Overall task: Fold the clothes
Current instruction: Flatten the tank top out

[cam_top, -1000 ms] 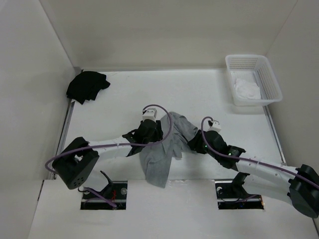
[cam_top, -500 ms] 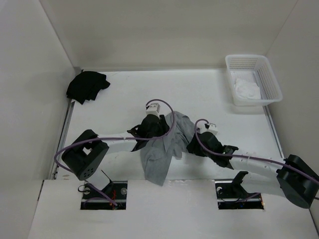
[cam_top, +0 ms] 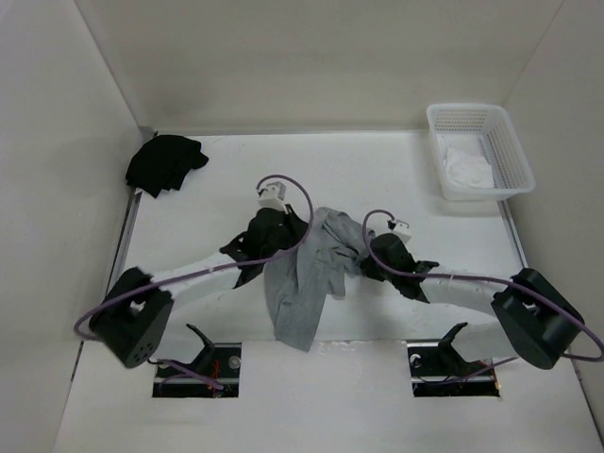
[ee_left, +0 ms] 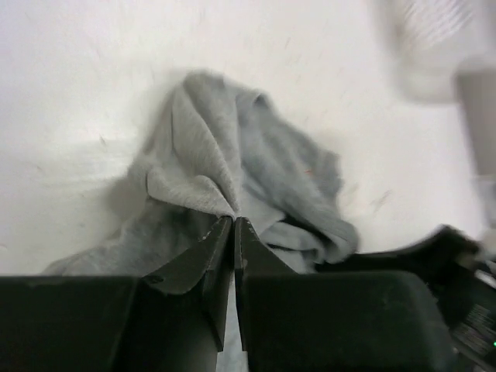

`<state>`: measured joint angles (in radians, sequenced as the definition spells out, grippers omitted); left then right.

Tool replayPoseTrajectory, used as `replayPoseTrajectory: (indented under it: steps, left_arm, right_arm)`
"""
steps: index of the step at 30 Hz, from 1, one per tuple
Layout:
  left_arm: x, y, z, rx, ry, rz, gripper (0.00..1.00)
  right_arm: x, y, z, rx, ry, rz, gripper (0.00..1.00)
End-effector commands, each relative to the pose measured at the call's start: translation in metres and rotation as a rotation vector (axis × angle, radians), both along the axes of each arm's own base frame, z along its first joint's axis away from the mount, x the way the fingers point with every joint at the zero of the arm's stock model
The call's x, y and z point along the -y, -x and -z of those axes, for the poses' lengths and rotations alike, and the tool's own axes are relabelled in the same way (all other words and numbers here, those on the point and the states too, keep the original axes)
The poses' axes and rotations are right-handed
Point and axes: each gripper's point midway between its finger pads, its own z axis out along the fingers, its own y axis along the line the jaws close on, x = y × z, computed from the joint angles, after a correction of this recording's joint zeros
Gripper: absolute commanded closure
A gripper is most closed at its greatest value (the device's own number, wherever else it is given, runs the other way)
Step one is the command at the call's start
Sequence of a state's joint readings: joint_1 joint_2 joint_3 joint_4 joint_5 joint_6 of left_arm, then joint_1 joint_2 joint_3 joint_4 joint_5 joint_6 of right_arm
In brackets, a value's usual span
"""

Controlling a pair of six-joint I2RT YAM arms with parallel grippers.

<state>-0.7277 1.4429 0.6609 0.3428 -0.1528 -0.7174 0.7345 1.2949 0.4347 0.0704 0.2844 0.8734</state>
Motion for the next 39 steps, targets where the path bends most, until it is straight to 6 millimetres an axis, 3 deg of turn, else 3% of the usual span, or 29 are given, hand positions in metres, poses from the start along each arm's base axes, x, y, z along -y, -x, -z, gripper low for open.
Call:
replayPoseTrajectory:
  steps: [1, 3, 4, 5, 6, 9, 11, 12, 14, 16, 18, 21, 24, 27, 30, 31, 34, 36, 38, 39]
  left_arm:
    - [-0.049, -0.011, -0.087, 0.177, 0.168, -0.137, 0.96]
    - [-0.086, -0.011, -0.092, 0.186, 0.174, -0.222, 0.96]
    - [-0.111, -0.01, -0.09, 0.184, 0.165, -0.282, 0.96]
    - [-0.116, -0.01, -0.089, 0.182, 0.162, -0.293, 0.96]
    - [-0.141, -0.008, -0.079, 0.157, 0.155, -0.362, 0.96]
    - [-0.176, 0.0, -0.056, 0.112, 0.151, -0.465, 0.96]
    - [-0.192, 0.005, -0.042, 0.084, 0.147, -0.516, 0.96]
    - [-0.201, 0.006, -0.034, 0.065, 0.145, -0.545, 0.95]
    - [-0.215, 0.008, -0.02, 0.04, 0.137, -0.591, 0.94]
    - [-0.226, 0.005, -0.013, 0.028, 0.137, -0.633, 0.94]
    - [-0.229, -0.003, -0.015, 0.042, 0.162, -0.651, 0.94]
    - [-0.212, -0.024, -0.029, 0.076, 0.193, -0.618, 0.94]
    - [-0.193, -0.053, -0.042, 0.109, 0.196, -0.601, 0.95]
    - [-0.184, -0.084, -0.053, 0.142, 0.212, -0.622, 0.95]
    - [-0.18, -0.123, -0.068, 0.172, 0.219, -0.639, 0.95]
    - [-0.178, -0.135, -0.075, 0.184, 0.222, -0.64, 0.95]
    - [-0.171, -0.18, -0.098, 0.218, 0.215, -0.624, 0.95]
    - [-0.152, -0.203, -0.108, 0.219, 0.192, -0.554, 0.9]
    - [-0.127, -0.213, -0.105, 0.175, 0.15, -0.44, 0.82]
    - [-0.124, -0.212, -0.101, 0.163, 0.134, -0.432, 0.77]
  right_arm:
    - [-0.006, -0.083, -0.059, 0.206, -0.085, 0.099, 1.0]
    - [0.001, -0.123, -0.079, 0.261, -0.102, 0.154, 1.0]
    - [0.006, -0.156, -0.097, 0.304, -0.125, 0.199, 1.0]
    - [0.006, -0.171, -0.104, 0.319, -0.132, 0.213, 1.0]
    - [0.006, -0.215, -0.125, 0.356, -0.14, 0.226, 1.0]
    - [0.002, -0.286, -0.157, 0.419, -0.181, 0.232, 0.96]
    - [-0.002, -0.311, -0.18, 0.445, -0.214, 0.224, 0.86]
    - [-0.006, -0.313, -0.192, 0.457, -0.221, 0.204, 0.71]
    - [-0.006, -0.301, -0.205, 0.475, -0.181, 0.158, 0.53]
    - [-0.017, -0.274, -0.198, 0.453, -0.13, 0.1, 0.46]
    - [-0.024, -0.236, -0.174, 0.406, -0.092, 0.056, 0.44]
    - [-0.025, -0.19, -0.133, 0.328, -0.053, 0.033, 0.51]
    - [-0.01, -0.148, -0.092, 0.251, 0.005, 0.039, 0.75]
    - [0.009, -0.12, -0.072, 0.222, 0.036, 0.074, 0.73]
    - [0.023, -0.103, -0.055, 0.192, 0.056, 0.096, 0.54]
    - [0.026, -0.1, -0.05, 0.18, 0.053, 0.104, 0.52]
    - [0.024, -0.092, -0.041, 0.153, 0.039, 0.096, 0.5]
    - [0.023, -0.088, -0.034, 0.133, 0.035, 0.099, 0.5]
    - [0.021, -0.082, -0.025, 0.117, 0.022, 0.103, 0.51]
    - [0.021, -0.08, -0.022, 0.115, 0.014, 0.104, 0.51]
